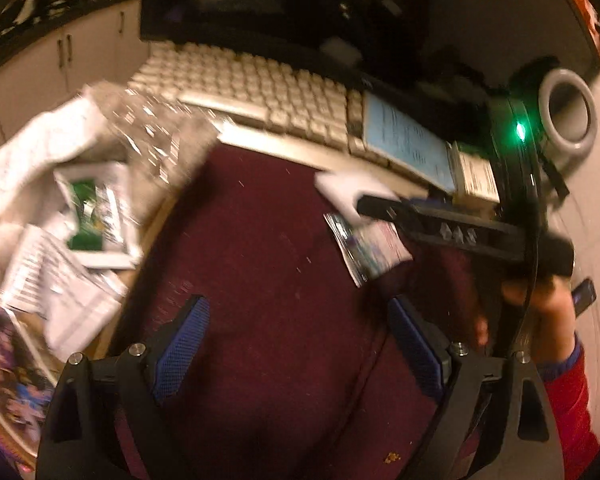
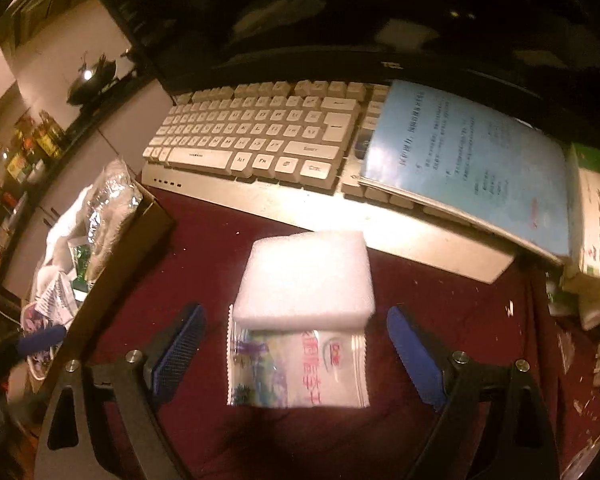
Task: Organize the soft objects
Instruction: 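Grasp the white foam block with the right gripper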
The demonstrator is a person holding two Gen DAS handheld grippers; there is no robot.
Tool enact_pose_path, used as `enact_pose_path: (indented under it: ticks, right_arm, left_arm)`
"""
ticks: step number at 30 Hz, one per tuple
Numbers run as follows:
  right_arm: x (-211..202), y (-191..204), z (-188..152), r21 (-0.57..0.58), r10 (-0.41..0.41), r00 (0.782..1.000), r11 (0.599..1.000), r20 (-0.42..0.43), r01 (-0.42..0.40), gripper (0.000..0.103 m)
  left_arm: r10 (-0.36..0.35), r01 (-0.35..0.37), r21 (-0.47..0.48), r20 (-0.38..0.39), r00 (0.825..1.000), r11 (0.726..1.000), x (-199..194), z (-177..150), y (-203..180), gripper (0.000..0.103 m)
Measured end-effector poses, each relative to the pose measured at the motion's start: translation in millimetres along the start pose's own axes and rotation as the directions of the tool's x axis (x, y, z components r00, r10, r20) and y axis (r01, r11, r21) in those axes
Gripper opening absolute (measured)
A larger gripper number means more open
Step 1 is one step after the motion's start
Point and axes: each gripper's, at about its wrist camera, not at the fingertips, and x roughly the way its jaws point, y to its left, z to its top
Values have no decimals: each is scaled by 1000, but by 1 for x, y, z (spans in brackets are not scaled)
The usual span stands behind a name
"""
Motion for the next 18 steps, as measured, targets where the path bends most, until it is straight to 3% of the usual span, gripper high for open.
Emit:
enact_pose_path:
  ticks: [11, 14, 18]
  right_arm:
    - [30, 0, 12, -52, -115, 992, 992, -47, 112, 94]
    - [32, -3, 9, -26, -80, 995, 997, -61, 79, 79]
    - [20, -12, 4, -5, -105, 994, 995, -39, 105, 78]
  left_arm:
    - [39, -38, 60, -15, 999, 997, 16, -4, -11, 90]
    - [43, -40, 95, -26, 999, 995, 24, 2, -17, 90]
    - [49, -44, 167, -30, 998, 985, 36, 10, -33, 90]
